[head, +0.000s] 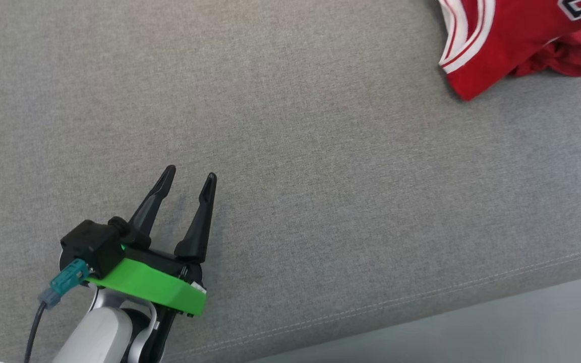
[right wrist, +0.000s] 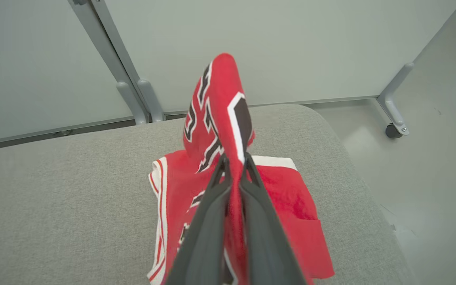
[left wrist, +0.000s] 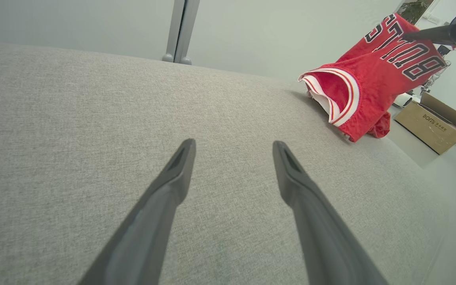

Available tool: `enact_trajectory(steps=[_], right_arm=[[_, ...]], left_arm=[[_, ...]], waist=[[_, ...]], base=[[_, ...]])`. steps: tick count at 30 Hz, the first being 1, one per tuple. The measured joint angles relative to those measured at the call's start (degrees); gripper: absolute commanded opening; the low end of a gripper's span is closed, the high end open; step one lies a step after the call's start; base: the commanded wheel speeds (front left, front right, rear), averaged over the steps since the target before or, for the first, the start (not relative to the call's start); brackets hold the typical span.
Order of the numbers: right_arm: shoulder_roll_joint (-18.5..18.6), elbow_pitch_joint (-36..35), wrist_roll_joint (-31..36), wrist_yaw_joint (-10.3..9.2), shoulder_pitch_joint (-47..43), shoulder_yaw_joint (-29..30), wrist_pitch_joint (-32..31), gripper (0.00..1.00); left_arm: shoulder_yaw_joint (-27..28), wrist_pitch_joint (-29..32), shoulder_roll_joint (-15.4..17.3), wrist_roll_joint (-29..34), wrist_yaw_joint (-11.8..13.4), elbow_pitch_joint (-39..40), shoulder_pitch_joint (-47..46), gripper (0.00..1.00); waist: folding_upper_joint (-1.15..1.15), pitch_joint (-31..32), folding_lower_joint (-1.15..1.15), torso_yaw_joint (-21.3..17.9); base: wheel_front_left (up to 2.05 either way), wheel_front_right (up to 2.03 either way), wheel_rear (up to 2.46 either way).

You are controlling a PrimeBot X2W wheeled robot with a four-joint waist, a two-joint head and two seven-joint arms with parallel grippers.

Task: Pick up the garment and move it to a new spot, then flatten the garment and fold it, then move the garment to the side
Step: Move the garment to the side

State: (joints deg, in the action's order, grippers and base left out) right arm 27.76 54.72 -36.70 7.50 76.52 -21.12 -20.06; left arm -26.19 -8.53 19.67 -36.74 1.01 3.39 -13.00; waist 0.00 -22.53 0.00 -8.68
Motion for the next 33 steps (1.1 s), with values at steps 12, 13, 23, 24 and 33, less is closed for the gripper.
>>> enact_trajectory(steps=[12,13,23,24,33], right_arm=[[7.27,7.54,11.60,0.01,2.12,0.02,6.03,0.00],[7.49,8.56,12.65,0.02,2.16,0.29,6.78,0.00],[7.40,16.42,19.13,0.02,2.54,3.97,15.05,0.00],[7.36,16.78,20.03,0.02,2.54,4.09,15.94,0.00],[7.73,18.38,25.88,0.03,2.41,6.42,21.54,1.00]], left_arm=[[-0.78,3.22,2.13,1.63,1.03,4.50,-1.70,1.00],[-0.88,3.44,2.33,1.72,1.05,4.90,-1.80,1.00],[-1.85,5.65,3.77,2.93,1.58,7.45,-2.11,1.00],[-1.97,5.98,3.83,3.13,1.62,7.67,-2.32,1.00],[-2.93,7.42,4.32,3.83,1.88,9.29,-3.25,1.00]], waist=[[0.00,-5.40,0.00,1.45],[0.00,-5.84,0.00,1.58],[0.00,-9.25,0.00,3.20],[0.00,-9.46,0.00,3.29],[0.00,-10.54,0.00,3.61]], base=[[0.00,0.00,0.00],[0.00,0.00,0.00],[0.00,0.00,0.00],[0.00,0.00,0.00],[0.00,0.00,0.00]])
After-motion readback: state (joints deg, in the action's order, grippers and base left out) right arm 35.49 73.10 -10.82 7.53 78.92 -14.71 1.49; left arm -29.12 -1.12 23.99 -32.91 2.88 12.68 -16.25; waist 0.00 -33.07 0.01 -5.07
